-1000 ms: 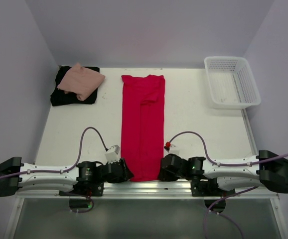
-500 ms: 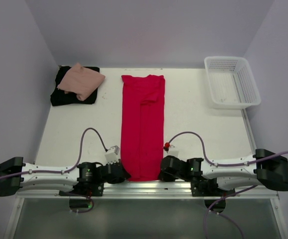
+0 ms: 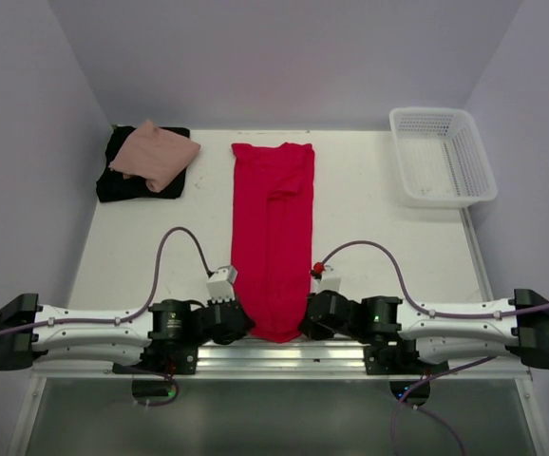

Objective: Fold and stack the t-shirts
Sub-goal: Fold the tshirt

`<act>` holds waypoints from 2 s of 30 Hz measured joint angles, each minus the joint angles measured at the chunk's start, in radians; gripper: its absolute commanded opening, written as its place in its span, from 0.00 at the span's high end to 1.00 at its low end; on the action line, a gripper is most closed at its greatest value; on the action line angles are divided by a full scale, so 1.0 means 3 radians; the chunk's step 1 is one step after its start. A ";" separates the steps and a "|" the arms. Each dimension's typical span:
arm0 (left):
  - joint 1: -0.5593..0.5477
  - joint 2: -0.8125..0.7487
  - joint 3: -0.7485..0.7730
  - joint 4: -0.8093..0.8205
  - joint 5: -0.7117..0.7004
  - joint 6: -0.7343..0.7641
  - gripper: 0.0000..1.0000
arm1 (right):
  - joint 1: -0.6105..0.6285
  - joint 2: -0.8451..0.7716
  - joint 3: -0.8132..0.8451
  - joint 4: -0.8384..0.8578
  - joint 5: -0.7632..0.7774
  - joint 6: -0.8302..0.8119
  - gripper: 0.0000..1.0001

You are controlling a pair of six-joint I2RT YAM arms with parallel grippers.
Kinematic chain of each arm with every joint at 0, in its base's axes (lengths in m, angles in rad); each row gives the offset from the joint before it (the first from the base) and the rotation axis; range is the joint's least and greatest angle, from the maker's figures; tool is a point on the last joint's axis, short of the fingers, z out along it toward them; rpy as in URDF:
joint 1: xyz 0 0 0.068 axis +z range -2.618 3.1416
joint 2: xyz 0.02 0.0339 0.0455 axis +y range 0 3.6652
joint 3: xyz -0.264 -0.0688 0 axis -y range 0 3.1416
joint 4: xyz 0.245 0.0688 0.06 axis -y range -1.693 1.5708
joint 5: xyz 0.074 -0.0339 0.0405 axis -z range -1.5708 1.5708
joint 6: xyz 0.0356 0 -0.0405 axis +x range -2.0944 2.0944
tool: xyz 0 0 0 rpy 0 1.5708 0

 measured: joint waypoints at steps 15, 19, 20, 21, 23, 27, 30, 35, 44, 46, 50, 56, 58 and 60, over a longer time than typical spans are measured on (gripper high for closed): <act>-0.0005 -0.0064 0.0384 -0.0568 -0.0530 0.0182 1.00 | 0.0005 -0.0188 0.0486 -0.0668 0.0579 -0.0334 1.00; -0.0005 -0.0046 0.0478 -0.0571 -0.0715 0.0299 1.00 | 0.0013 -0.0141 0.0594 -0.0720 0.0725 -0.0439 1.00; -0.0005 -0.0024 0.0493 -0.0570 -0.0763 0.0343 1.00 | 0.0013 -0.0108 0.0619 -0.0725 0.0752 -0.0463 1.00; -0.0005 0.0005 0.0509 -0.0565 -0.0810 0.0383 1.00 | 0.0013 -0.0060 0.0647 -0.0726 0.0796 -0.0491 1.00; -0.0005 0.0066 0.0526 -0.0533 -0.0888 0.0474 1.00 | 0.0013 0.0019 0.0685 -0.0726 0.0847 -0.0533 1.00; 0.0022 0.0151 0.0544 -0.0426 -0.1027 0.0727 1.00 | 0.0011 0.0168 0.0790 -0.0741 0.0987 -0.0640 1.00; 0.0125 0.0163 0.0563 -0.0295 -0.1096 0.0991 1.00 | -0.0050 0.0285 0.0900 -0.0750 0.1063 -0.0745 1.00; 0.0534 0.0163 0.0618 0.0107 -0.1066 0.1562 1.00 | -0.0468 0.0498 0.1087 -0.0706 0.1074 -0.1043 1.00; 0.1291 0.0462 0.0704 0.0806 -0.0635 0.2469 1.00 | -0.1139 0.0946 0.1339 -0.0379 0.0927 -0.1634 1.00; 0.1465 0.0530 0.0704 0.0921 -0.0516 0.2603 1.00 | -0.1204 0.1048 0.1399 -0.0315 0.0884 -0.1723 1.00; 0.1752 0.0745 0.0713 0.1127 -0.0276 0.2839 1.00 | -0.1303 0.1223 0.1498 -0.0216 0.0809 -0.1873 1.00; 0.2024 0.1012 0.0713 0.1399 0.0028 0.3001 1.00 | -0.1390 0.1419 0.1568 -0.0130 0.0790 -0.2005 1.00; 0.2088 0.1090 0.0708 0.1507 0.0106 0.3031 1.00 | -0.1414 0.1476 0.1591 -0.0112 0.0792 -0.2042 1.00; 0.2148 0.1161 0.0689 0.1616 0.0160 0.3057 1.00 | -0.1445 0.1527 0.1624 -0.0093 0.0795 -0.2074 1.00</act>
